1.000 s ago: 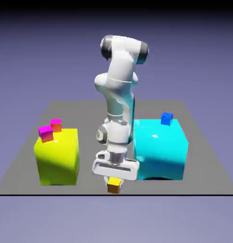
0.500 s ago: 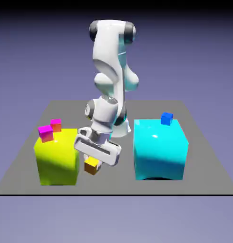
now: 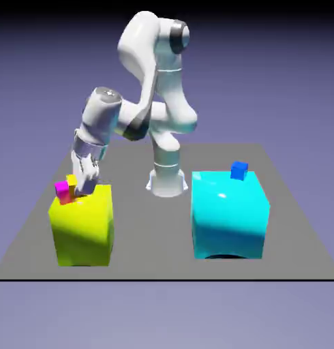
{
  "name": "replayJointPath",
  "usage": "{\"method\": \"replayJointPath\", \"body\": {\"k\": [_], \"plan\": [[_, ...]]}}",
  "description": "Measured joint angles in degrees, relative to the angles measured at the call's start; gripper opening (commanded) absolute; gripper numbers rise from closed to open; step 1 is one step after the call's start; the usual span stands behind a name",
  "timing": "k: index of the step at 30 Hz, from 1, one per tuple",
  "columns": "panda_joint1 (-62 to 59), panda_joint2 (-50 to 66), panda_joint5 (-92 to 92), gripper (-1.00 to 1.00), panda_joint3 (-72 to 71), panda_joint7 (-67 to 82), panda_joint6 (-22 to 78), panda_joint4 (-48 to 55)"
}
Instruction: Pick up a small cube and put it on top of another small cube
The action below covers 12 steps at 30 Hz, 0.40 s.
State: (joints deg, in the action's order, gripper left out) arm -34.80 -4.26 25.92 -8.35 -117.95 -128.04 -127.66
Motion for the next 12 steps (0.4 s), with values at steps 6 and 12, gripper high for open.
{"method": "replayJointPath", "body": {"k": [6,12], "plan": [[-2.5,-3.4,-2.4,-1.00,0.5,-6.4,0.3,-1.0],[-2.9,-0.7,-0.4,1.00,1.0,-8.0,-3.9,-2.7]]}}
